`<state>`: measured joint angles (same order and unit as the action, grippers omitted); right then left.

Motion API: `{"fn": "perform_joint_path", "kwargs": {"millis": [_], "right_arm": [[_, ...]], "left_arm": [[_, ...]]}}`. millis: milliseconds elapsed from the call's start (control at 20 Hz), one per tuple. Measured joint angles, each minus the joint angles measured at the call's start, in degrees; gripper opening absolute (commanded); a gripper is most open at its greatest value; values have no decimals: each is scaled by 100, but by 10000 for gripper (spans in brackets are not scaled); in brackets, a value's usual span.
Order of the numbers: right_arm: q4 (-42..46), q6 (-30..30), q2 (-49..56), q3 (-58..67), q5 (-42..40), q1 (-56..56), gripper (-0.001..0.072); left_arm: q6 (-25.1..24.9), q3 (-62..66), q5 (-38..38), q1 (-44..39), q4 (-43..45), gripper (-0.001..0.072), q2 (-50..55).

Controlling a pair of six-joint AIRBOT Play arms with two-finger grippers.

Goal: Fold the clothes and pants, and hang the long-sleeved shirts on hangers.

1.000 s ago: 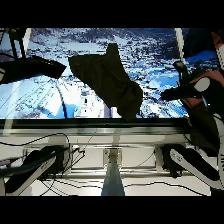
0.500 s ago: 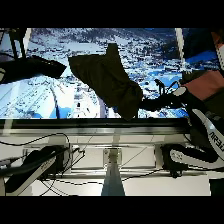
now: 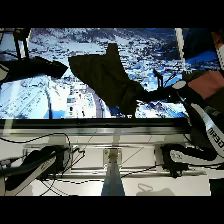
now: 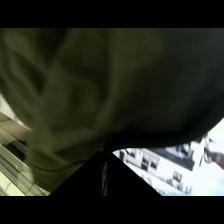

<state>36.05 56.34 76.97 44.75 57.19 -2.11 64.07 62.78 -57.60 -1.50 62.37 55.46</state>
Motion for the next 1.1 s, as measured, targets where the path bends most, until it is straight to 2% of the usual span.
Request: {"fn": "perform_joint_path", "kwargs": {"millis": [150, 500, 750, 1100], "right_arm": [[227, -35, -553, 800, 127, 0, 12], [1364, 238, -2559, 2481, 55, 0, 12], [1685, 297, -3624, 2804, -315, 0, 12], [1816, 315, -3928, 2868, -415, 0, 12]], "left_arm": [[2, 0, -2, 0, -11, 596, 17], [68, 0, -4, 0, -26, 595, 24], [586, 0, -4, 0, -26, 595, 39], [1204, -17, -7, 0, 9, 595, 713]]}}
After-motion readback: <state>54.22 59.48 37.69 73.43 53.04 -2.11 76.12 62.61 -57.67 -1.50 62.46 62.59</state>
